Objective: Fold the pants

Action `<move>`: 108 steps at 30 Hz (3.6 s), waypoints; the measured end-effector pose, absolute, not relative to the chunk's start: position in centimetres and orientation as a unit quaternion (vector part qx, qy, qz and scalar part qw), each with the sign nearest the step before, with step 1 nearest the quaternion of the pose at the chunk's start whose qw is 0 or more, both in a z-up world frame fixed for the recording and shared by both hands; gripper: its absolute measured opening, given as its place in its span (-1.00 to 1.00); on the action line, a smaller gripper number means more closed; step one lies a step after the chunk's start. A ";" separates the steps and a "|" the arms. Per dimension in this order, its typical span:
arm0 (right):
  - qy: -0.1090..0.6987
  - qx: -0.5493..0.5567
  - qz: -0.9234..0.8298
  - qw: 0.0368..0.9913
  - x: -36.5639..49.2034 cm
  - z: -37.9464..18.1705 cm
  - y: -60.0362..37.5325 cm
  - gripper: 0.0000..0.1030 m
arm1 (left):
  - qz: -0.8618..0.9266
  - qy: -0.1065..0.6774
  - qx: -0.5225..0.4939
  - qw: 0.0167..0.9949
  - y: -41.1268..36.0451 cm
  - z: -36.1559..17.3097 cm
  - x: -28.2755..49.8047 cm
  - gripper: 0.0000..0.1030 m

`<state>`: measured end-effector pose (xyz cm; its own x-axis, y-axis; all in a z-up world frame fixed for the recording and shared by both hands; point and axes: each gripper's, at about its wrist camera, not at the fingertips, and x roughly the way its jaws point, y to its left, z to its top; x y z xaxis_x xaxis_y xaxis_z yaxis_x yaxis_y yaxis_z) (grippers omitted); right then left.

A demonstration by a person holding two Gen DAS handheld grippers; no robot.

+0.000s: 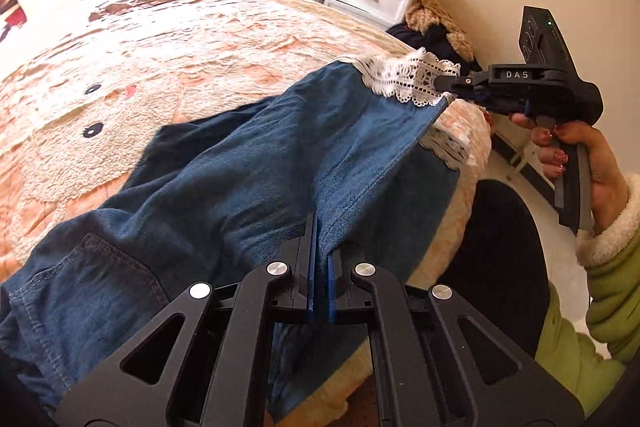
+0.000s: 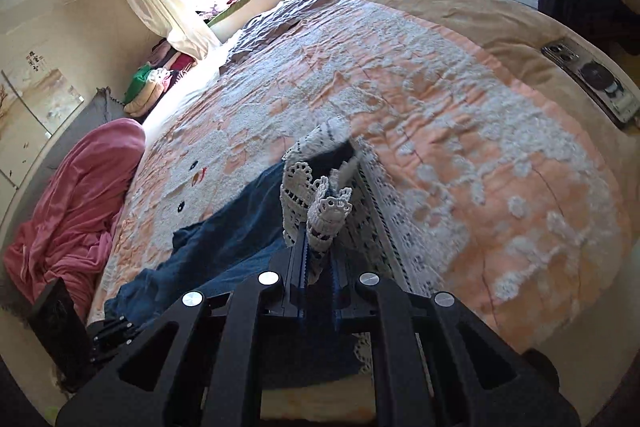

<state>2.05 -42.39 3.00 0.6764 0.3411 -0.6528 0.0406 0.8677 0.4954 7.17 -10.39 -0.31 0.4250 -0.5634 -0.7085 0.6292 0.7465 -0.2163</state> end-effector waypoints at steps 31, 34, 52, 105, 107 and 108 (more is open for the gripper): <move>0.390 0.170 -0.013 0.905 -4.5 1.6 -44.8 -0.06 | -0.376 0.410 0.097 0.825 -13.0 -3.6 3.9 -0.54; 0.371 0.141 0.041 0.917 -4.2 3.3 -42.3 -0.06 | -0.376 0.400 0.090 0.831 -12.8 -2.5 3.3 -0.38; 0.465 0.032 0.119 0.877 -1.6 -3.3 -33.8 -0.06 | -0.296 0.442 0.041 0.846 -9.2 -4.2 5.4 -0.35; 0.442 0.099 0.125 0.883 14.6 -1.3 -41.3 -0.54 | -0.219 0.486 -0.026 0.846 -7.8 -3.3 23.3 -0.95; 0.425 0.105 0.123 0.891 14.1 -0.5 -41.8 -0.59 | -0.219 0.475 -0.029 0.852 -7.7 -2.8 23.3 -0.95; 0.419 0.103 0.115 0.895 13.9 -0.2 -42.0 -0.62 | -0.219 0.472 -0.027 0.854 -7.8 -2.6 23.3 -0.95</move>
<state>13.89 -41.95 -0.24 0.6219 0.2924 -0.7264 -0.1191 0.9522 0.2814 23.35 -7.78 -2.60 0.4592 -0.3994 -0.7935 0.3477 0.9028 -0.2532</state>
